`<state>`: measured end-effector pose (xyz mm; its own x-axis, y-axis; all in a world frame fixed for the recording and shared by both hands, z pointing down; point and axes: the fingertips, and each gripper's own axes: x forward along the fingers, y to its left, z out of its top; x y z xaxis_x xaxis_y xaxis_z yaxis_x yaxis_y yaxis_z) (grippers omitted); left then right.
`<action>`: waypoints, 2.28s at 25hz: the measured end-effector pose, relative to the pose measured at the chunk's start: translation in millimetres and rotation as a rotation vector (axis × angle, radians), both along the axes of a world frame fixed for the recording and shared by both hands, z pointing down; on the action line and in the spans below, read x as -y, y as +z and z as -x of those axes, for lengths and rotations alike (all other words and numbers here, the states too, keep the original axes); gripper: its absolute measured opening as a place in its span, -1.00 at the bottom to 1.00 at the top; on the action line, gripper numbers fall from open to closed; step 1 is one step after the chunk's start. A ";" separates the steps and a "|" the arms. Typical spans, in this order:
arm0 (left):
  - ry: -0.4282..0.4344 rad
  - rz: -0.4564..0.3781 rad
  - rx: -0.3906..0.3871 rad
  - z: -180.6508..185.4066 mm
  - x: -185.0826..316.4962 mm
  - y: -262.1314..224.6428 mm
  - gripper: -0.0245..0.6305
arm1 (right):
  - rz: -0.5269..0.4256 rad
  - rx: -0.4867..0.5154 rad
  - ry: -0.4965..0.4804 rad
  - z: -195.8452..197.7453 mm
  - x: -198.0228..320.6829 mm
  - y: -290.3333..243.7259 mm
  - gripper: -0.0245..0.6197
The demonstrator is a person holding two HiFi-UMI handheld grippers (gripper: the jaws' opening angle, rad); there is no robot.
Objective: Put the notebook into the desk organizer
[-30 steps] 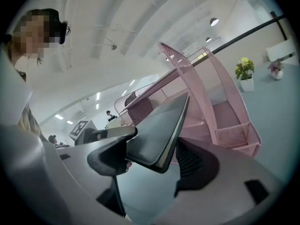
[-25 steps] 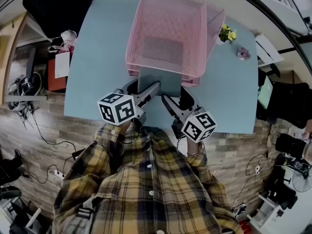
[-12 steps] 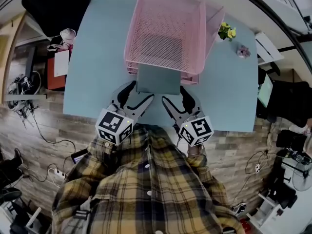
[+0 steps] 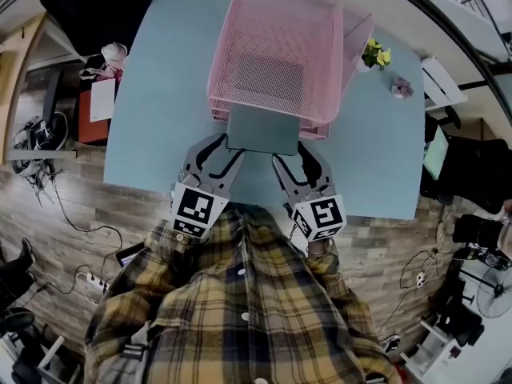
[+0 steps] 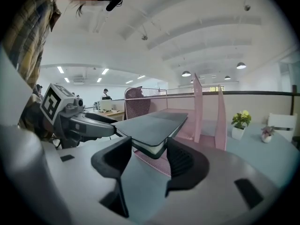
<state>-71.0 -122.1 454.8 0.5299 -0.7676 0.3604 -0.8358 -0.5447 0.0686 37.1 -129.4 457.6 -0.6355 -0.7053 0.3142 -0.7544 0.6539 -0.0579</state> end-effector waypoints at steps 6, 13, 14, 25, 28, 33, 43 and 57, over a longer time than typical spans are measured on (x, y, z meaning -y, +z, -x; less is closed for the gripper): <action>-0.047 -0.013 0.013 3.7 18.0 0.9 -0.42 | -0.016 -0.022 0.032 4.2 18.9 0.8 -0.19; -0.066 -0.035 0.038 6.2 37.5 -1.3 -0.44 | -0.051 -0.030 0.063 6.9 39.0 -4.2 -0.20; -0.067 -0.037 0.042 6.1 40.6 -1.2 -0.44 | -0.049 -0.032 0.067 6.8 42.0 -3.5 -0.20; -0.091 -0.036 0.063 9.2 63.8 0.5 -0.45 | -0.036 -0.039 0.100 11.6 63.4 -1.1 -0.24; -0.091 -0.037 0.063 10.8 66.3 1.0 -0.45 | -0.035 -0.044 0.110 13.2 65.2 -0.7 -0.24; -0.098 -0.038 0.062 12.4 69.1 2.5 -0.46 | -0.030 -0.062 0.127 15.1 67.9 1.2 -0.24; -0.133 -0.045 0.076 14.9 74.2 1.4 -0.46 | -0.031 -0.083 0.152 16.5 72.6 -0.9 -0.24; -0.167 -0.082 0.044 22.2 45.5 -18.9 -0.46 | -0.015 -0.004 0.110 10.5 48.9 -19.5 -0.24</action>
